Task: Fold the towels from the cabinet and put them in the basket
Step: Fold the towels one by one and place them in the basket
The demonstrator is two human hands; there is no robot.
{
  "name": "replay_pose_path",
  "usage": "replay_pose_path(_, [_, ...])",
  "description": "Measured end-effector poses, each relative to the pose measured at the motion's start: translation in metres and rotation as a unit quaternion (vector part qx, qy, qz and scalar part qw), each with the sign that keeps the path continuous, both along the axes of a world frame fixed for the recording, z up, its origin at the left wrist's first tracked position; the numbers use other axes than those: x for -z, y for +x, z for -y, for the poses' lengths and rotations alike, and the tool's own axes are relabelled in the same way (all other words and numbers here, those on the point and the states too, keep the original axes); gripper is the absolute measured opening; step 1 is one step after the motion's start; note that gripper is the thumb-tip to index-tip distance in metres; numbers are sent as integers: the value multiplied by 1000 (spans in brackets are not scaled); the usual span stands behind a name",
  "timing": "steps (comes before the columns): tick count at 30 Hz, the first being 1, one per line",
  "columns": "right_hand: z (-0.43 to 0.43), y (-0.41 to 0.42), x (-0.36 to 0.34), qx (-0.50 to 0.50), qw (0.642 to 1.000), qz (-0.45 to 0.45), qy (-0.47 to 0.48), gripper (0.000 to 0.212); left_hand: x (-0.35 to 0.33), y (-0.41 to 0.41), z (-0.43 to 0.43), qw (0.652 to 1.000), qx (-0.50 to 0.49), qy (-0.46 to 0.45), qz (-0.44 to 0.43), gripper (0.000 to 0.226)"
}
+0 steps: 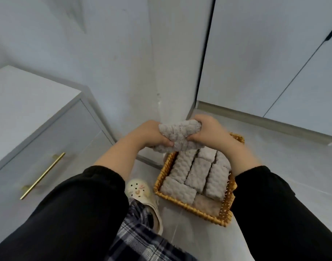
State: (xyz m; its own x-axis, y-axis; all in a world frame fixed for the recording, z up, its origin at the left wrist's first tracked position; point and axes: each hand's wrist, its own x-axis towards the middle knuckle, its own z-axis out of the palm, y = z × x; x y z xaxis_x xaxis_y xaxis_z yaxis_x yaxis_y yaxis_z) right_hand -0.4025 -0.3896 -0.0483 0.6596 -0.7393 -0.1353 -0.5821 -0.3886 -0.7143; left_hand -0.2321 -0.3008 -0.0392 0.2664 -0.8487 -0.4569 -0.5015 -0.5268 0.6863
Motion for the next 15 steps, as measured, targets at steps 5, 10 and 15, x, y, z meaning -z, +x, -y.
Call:
replay_pose_path(5, [33, -47, 65, 168, 971, 72, 156, 36, 68, -48, 44, 955, -209, 12, -210, 51])
replay_pose_path(10, [52, -89, 128, 289, 849, 207, 391, 25, 131, -81, 65, 887, -300, 35, -349, 32])
replay_pose_path(15, [50, -113, 172, 382, 811, 151, 417, 44, 180, -95, 69, 894, -221, 109, -373, 43])
